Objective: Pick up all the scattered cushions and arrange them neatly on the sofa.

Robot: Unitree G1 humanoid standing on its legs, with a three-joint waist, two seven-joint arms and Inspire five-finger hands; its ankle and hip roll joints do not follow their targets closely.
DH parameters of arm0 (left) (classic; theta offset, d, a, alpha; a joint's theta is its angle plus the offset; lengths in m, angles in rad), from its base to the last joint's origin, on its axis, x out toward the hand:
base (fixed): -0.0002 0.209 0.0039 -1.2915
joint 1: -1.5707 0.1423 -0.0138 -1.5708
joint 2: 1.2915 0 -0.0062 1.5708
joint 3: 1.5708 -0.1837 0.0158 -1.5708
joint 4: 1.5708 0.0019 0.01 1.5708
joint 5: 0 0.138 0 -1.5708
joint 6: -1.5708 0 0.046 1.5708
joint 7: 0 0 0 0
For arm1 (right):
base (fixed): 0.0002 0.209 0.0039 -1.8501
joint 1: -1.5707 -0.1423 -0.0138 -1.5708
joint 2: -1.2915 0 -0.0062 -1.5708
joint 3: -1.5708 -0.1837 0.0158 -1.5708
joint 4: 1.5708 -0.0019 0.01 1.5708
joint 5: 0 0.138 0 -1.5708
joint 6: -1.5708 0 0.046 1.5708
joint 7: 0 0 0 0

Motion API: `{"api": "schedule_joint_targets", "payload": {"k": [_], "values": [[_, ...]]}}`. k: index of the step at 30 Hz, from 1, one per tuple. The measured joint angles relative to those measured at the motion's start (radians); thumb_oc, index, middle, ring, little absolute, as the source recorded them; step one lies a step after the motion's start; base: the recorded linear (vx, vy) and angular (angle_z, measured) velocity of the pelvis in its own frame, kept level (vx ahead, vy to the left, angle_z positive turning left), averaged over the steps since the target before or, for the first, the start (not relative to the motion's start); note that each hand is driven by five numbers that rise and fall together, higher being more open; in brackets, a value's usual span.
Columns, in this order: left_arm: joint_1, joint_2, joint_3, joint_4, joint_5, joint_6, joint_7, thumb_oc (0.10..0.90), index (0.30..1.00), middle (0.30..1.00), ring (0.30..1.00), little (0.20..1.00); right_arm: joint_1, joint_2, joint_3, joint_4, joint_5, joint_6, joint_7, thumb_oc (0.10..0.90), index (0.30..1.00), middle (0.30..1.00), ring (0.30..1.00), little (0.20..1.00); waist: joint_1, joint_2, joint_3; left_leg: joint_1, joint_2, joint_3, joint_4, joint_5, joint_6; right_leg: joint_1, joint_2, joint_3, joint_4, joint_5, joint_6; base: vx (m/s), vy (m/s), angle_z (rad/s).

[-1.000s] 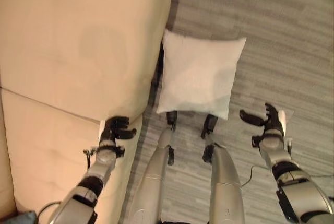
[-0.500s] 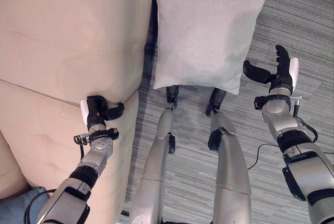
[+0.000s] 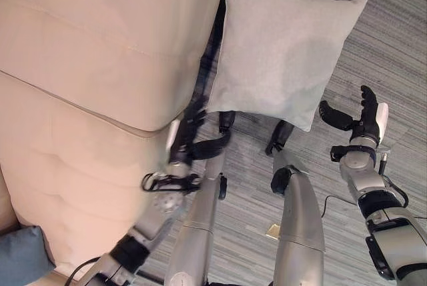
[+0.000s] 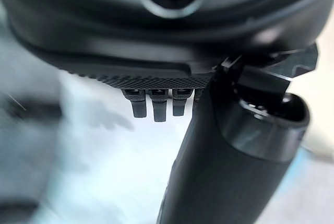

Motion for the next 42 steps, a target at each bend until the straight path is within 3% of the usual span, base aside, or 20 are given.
{"api": "schedule_joint_targets", "payload": {"k": [6, 10, 16, 21, 29, 34, 42], "values": [[-0.134, -0.052, -0.029, 0.062, 0.002, -0.002, 0.002, 0.8, 0.9, 0.9, 0.9, 0.9, -0.023, 0.01, 0.037, 0.0, 0.001, 0.0, 0.0, 0.8, 0.9, 0.9, 0.9, 0.9, -0.015, 0.003, -0.002, 0.035, 0.02, -0.01, 0.002, 0.015, -0.009, 0.04, 0.026, -0.006, -0.013, 0.004, -0.02, -0.02, -0.049, -0.06], [-0.262, -0.084, -0.06, 0.228, 0.058, 0.011, 0.029, 0.8, 0.9, 0.9, 0.9, 0.9, -0.061, 0.024, 0.063, -0.001, 0.001, -0.004, 0.0, 0.8, 0.9, 0.9, 0.9, 0.9, -0.038, 0.003, -0.002, 0.025, 0.029, -0.014, 0.002, 0.022, -0.008, 0.041, 0.035, -0.015, -0.032, 0.005, -0.022, -0.01, -0.016, -0.01], [-0.407, -0.128, -0.068, 0.415, 0.116, 0.009, 0.128, 0.8, 0.9, 0.9, 0.9, 0.9, -0.164, 0.029, 0.11, 0.006, 0.002, -0.02, -0.022, 0.8, 0.9, 0.9, 0.9, 0.9, -0.068, 0.002, -0.001, -0.062, 0.036, -0.012, 0.002, 0.022, -0.008, -0.042, 0.044, -0.015, -0.045, 0.009, -0.026, 0.0, 0.017, -0.02], [-0.468, -0.082, -0.061, 0.551, 0.114, 0.008, 0.171, 0.8, 0.9, 0.9, 0.9, 0.9, -0.256, 0.029, 0.138, 0.007, 0.01, -0.03, -0.05, 0.8, 0.9, 0.9, 0.9, 0.9, -0.089, 0.0, 0.0, -0.132, 0.041, -0.01, 0.011, 0.022, -0.008, -0.107, 0.052, -0.009, -0.053, 0.014, -0.031, 0.01, 0.031, -0.04], [-0.57, 0.032, -0.032, 0.594, 0.091, 0.007, 0.222, 0.8, 0.9, 0.9, 0.9, 0.9, -0.395, 0.032, 0.18, 0.017, 0.035, -0.043, -0.091, 0.8, 0.9, 0.9, 0.9, 0.9, -0.091, -0.006, 0.001, -0.268, 0.035, -0.009, 0.065, 0.012, 0.003, -0.232, 0.048, 0.002, -0.032, 0.021, -0.036, 0.04, 0.067, 0.0], [-0.626, 0.04, -0.035, 0.627, 0.085, 0.005, 0.252, 0.8, 0.9, 0.9, 0.9, 0.9, -0.497, 0.059, 0.178, 0.141, 0.08, -0.038, -0.132, 0.8, 0.9, 0.9, 0.9, 0.9, -0.085, -0.006, 0.0, -0.352, 0.022, -0.008, 0.094, 0.001, 0.003, -0.31, 0.037, 0.01, -0.014, 0.023, -0.033, 0.04, 0.051, 0.02], [-0.727, 0.044, -0.042, 0.692, 0.054, -0.003, 0.267, 0.8, 0.9, 0.9, 0.9, 0.9, -0.553, 0.07, 0.244, 0.155, 0.131, -0.039, -0.13, 0.8, 0.9, 0.9, 0.9, 0.9, -0.083, -0.006, 0.0, -0.45, 0.006, -0.008, 0.148, -0.016, 0.01, -0.386, 0.023, 0.012, 0.002, 0.02, -0.029, 0.04, 0.045, 0.02]]}}
